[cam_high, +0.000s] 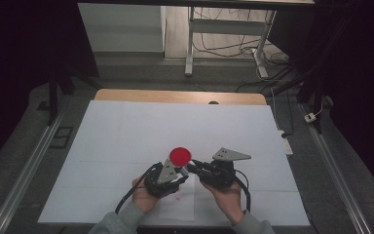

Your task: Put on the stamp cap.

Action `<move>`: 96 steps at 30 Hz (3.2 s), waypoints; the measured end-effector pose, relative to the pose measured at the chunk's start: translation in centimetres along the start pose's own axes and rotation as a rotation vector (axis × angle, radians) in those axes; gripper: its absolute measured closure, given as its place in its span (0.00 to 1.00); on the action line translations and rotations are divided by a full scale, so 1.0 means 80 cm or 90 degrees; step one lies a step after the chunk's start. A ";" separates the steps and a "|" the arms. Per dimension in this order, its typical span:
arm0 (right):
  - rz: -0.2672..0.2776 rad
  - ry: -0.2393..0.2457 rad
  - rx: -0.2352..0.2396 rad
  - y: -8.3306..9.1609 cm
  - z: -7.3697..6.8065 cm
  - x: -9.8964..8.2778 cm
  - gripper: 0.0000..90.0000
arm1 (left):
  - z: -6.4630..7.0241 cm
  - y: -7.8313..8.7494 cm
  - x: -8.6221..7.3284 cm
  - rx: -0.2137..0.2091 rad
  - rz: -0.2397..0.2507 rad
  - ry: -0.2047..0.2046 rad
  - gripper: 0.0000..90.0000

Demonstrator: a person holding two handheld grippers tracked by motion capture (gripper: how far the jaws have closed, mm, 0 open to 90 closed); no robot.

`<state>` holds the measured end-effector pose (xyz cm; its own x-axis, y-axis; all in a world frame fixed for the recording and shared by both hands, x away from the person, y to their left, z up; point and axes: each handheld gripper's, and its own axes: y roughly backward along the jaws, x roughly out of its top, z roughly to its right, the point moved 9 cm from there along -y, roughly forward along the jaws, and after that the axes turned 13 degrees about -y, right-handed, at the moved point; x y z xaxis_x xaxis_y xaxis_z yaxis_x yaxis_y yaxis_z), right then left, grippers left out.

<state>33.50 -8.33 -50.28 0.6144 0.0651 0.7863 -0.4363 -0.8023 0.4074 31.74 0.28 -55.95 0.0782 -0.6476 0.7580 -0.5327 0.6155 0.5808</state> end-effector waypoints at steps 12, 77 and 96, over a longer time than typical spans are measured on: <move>-0.001 -0.014 -0.017 -0.002 0.000 -0.001 0.83 | -0.001 0.000 0.000 0.020 -0.001 -0.010 0.72; 0.002 -0.007 0.016 0.002 0.006 0.003 0.83 | -0.008 0.003 0.003 0.013 0.029 0.059 0.37; 0.017 0.014 0.007 0.011 0.015 0.011 0.83 | -0.003 0.030 -0.014 -0.043 0.027 0.105 0.29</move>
<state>34.44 -9.66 -49.79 0.5880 0.0567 0.8069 -0.4449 -0.8104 0.3812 30.57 2.62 -55.33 0.1970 -0.5419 0.8170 -0.4810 0.6727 0.5622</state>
